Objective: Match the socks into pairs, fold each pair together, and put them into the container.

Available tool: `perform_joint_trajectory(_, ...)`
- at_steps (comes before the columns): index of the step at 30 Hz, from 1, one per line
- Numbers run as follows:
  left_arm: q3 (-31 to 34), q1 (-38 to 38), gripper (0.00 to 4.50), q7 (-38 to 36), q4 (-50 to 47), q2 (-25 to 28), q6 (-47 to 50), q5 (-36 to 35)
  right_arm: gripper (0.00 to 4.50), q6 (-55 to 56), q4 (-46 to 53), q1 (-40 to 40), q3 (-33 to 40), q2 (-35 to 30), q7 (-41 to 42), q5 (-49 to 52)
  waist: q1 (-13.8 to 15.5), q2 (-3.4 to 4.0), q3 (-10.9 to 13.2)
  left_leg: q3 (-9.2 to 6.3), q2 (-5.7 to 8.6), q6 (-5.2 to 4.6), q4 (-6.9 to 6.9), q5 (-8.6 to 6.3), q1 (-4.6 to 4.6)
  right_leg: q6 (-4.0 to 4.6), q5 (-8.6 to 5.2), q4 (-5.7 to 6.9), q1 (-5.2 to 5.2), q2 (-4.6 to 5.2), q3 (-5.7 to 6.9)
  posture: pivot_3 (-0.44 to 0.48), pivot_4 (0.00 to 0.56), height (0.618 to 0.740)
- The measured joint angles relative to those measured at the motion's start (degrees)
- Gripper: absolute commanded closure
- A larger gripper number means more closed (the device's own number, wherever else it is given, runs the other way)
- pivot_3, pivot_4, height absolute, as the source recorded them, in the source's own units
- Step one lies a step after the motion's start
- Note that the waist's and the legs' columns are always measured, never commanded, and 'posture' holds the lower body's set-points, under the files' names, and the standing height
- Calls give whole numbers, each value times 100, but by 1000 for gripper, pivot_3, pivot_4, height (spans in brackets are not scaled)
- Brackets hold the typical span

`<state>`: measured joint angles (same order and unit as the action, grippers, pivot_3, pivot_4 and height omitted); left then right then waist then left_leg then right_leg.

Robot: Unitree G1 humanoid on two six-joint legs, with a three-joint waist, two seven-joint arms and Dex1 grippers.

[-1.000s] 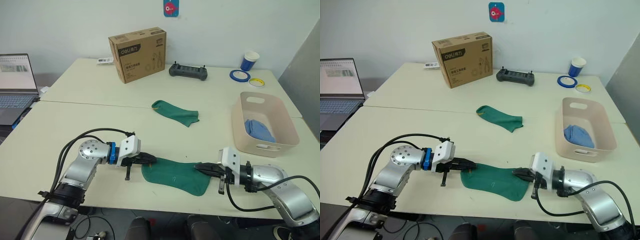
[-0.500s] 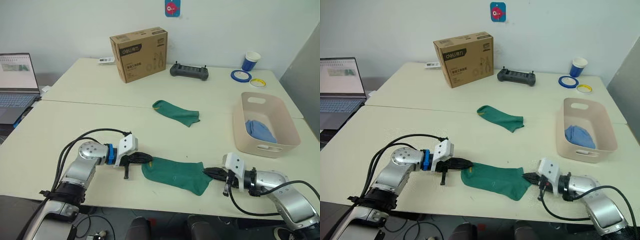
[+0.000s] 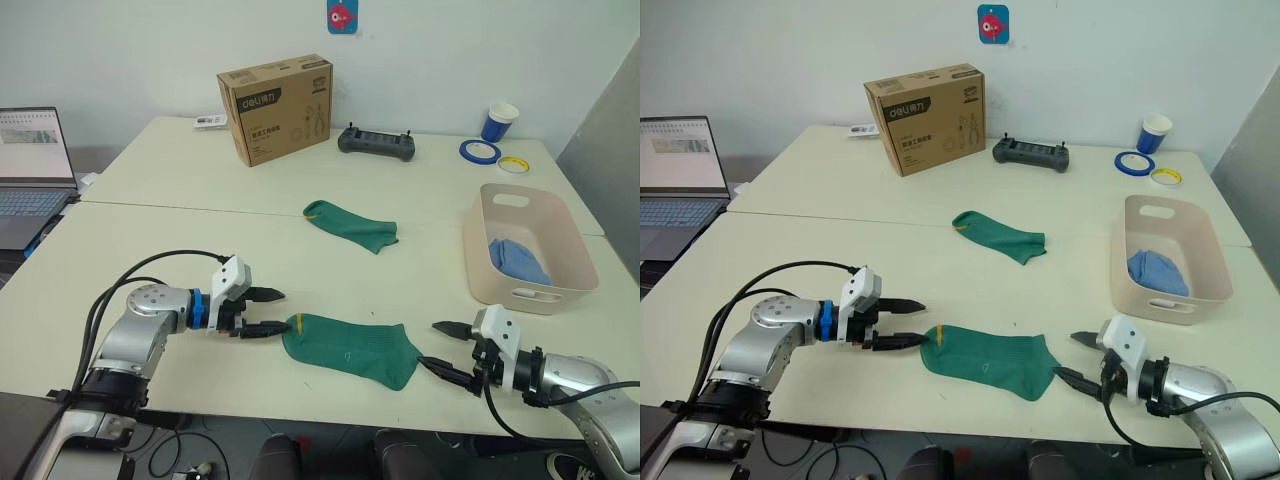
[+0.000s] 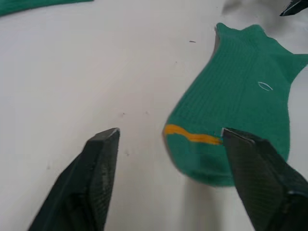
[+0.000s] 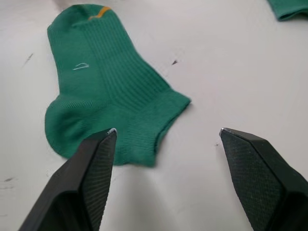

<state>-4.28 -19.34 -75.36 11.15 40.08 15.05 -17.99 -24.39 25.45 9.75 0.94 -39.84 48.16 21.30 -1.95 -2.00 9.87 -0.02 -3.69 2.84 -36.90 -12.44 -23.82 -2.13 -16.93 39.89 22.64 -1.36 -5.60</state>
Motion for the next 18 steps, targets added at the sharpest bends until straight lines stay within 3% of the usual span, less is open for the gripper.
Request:
perform_joint_trajectory(6,-53,219,715,154,-86,-17,-138,158,1011,4,-3,71,-282,46,-89,-219,4,0,0,4,2,0,0,0,1,3,-2,-1,1,3,-2,0,150,740)
perform_joint_trajectory(8,-57,230,1093,161,-105,-17,-164,173,1190,4,-6,54,-403,62,-97,-265,4,0,0,3,1,0,1,0,1,5,-3,-1,1,3,-2,0,150,740)
perform_joint_trajectory(10,-66,231,1577,163,-106,-18,-162,174,1582,6,-39,26,-498,130,-97,-322,4,0,0,3,1,0,1,0,0,5,-3,-1,2,3,-1,0,150,740)
perform_joint_trajectory(18,-107,373,4214,143,-269,-15,-48,132,4419,42,-171,-183,-679,198,-15,-420,4,0,0,3,1,0,3,0,0,6,-3,-1,2,3,-1,0,150,740)
